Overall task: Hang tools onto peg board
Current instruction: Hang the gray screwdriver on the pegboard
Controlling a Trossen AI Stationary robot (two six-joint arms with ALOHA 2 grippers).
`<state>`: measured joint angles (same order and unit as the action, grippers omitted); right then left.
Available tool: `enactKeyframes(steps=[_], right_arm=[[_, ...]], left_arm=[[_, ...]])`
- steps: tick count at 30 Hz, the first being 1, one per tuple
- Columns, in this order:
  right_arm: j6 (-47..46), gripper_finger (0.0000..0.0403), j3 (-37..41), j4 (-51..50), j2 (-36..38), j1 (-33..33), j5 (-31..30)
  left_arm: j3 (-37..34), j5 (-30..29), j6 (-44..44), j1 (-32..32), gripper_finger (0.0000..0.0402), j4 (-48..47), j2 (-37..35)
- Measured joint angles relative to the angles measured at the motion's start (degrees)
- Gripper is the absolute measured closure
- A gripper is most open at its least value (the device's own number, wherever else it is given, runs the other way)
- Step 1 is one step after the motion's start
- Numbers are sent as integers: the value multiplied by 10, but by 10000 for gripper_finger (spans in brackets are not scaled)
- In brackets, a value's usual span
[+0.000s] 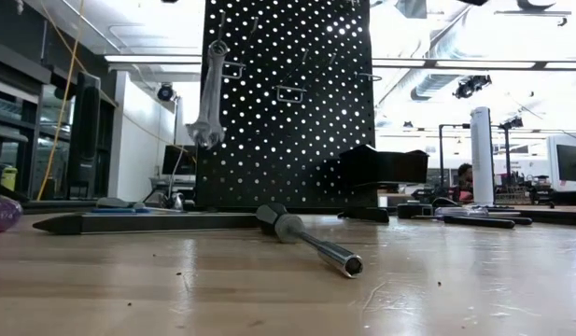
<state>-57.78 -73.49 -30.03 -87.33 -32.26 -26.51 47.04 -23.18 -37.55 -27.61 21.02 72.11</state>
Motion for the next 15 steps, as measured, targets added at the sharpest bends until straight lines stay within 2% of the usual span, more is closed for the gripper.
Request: enactKeyframes(steps=[4,10,15], right_arm=[[62,253,0,50,19,32,-5],[149,253,0,140,93,87,-101],[210,253,0,334,115,120,-64]], left_arm=[[0,-27,28,14,345,58,0],[0,-35,81,34,345,141,0],[17,-37,113,58,345,159,0]])
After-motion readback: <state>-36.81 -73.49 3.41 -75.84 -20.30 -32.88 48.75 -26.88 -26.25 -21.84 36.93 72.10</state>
